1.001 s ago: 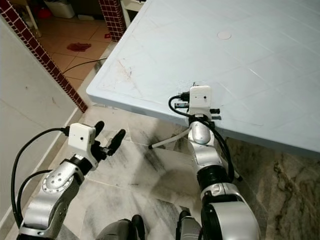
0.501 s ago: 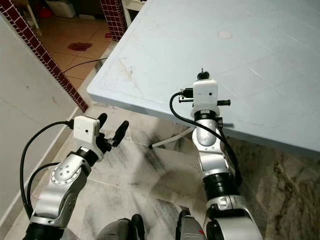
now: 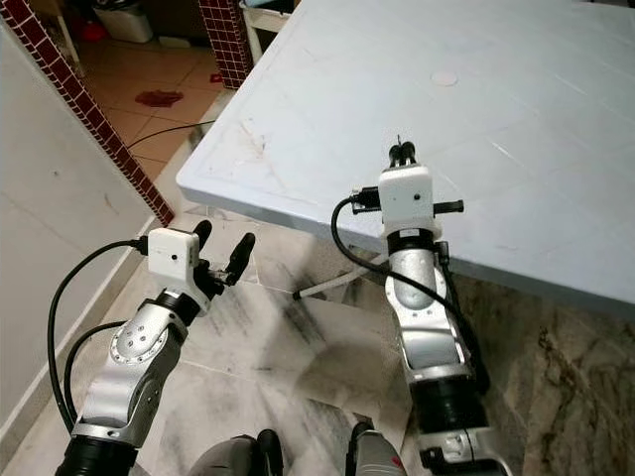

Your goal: Hang keys on a hook

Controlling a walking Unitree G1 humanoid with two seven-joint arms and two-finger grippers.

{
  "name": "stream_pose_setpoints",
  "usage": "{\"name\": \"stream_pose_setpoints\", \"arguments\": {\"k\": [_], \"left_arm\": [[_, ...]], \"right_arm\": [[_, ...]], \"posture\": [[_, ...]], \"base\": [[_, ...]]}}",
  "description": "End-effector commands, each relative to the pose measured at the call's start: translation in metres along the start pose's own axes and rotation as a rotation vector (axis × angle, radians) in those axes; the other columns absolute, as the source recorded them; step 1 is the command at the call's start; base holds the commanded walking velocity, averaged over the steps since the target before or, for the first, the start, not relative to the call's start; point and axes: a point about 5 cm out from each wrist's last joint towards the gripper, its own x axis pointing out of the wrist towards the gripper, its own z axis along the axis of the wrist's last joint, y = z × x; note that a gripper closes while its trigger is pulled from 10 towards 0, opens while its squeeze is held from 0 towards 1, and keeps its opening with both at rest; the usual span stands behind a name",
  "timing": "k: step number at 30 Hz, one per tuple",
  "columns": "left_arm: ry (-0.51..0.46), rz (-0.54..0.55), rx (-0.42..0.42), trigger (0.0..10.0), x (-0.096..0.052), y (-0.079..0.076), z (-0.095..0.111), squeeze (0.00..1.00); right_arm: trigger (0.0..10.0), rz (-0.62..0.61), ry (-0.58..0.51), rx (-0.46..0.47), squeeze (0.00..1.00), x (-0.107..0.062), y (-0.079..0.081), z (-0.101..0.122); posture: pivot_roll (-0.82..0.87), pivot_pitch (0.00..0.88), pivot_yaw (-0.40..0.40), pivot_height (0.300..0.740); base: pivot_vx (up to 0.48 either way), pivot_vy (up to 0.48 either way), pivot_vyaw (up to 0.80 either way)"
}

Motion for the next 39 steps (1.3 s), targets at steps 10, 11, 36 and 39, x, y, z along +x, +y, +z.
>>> {"name": "stream_pose_setpoints", "arguments": {"k": [10,11,36,39], "left_arm": [[-0.059,0.131,0.052,10.0,-0.004,0.021,0.017,0.0],[-0.06,0.132,0.053,10.0,-0.003,0.022,0.017,0.0],[0.005,0.178,0.075,10.0,-0.007,0.026,0.003,0.0],[0.008,0.183,0.071,10.0,-0.008,0.026,0.001,0.0]], "right_arm": [[10.0,0.033,0.02,0.041,0.0,-0.006,0.011,0.005],[10.0,0.033,0.024,0.043,0.0,-0.006,0.012,0.005],[10.0,0.073,0.029,0.069,0.0,-0.004,0.016,0.008],[10.0,0.084,0.03,0.075,0.0,-0.004,0.016,0.008]], "posture": [[-0.02,0.174,0.093,0.74],[-0.02,0.177,0.093,0.74],[-0.02,0.165,0.079,0.74],[-0.02,0.165,0.074,0.74]], "base": [[0.0,0.0,0.8],[0.0,0.0,0.8],[0.0,0.0,0.8],[0.0,0.0,0.8]]}}
